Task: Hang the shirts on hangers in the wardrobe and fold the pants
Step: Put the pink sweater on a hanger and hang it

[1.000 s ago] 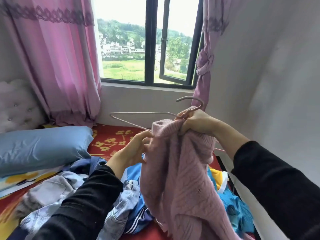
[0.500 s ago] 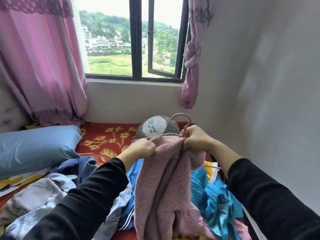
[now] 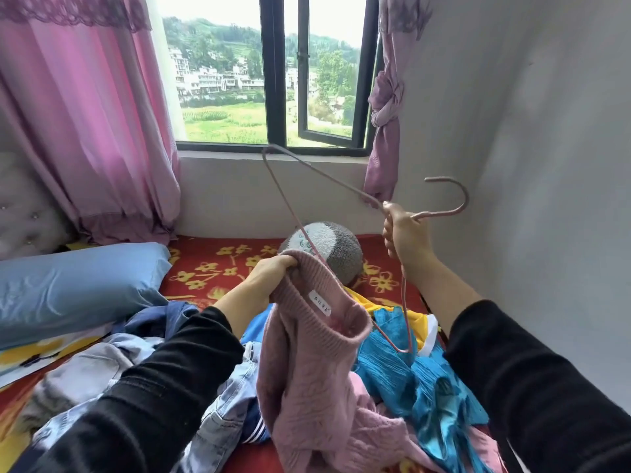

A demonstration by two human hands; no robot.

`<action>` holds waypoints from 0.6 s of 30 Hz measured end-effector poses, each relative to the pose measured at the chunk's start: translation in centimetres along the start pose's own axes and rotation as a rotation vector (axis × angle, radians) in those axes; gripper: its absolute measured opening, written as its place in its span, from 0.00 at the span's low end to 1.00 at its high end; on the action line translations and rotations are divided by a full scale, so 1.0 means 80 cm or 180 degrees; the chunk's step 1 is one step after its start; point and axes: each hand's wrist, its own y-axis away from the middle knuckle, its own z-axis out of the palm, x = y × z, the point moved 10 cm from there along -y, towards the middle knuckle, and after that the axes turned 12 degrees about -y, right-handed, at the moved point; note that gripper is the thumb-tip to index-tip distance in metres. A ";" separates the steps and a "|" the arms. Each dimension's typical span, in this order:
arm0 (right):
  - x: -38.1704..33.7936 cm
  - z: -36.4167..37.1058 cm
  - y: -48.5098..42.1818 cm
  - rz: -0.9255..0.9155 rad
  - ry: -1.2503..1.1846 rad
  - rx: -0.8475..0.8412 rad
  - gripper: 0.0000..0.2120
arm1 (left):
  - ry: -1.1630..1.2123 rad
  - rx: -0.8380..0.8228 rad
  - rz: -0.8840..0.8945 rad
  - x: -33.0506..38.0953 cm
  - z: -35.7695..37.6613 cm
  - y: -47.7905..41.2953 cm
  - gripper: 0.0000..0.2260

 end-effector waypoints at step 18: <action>0.023 0.038 0.010 0.0228 -0.1193 -0.0230 0.22 | 0.0231 0.0191 0.0290 0.032 -0.031 0.007 0.08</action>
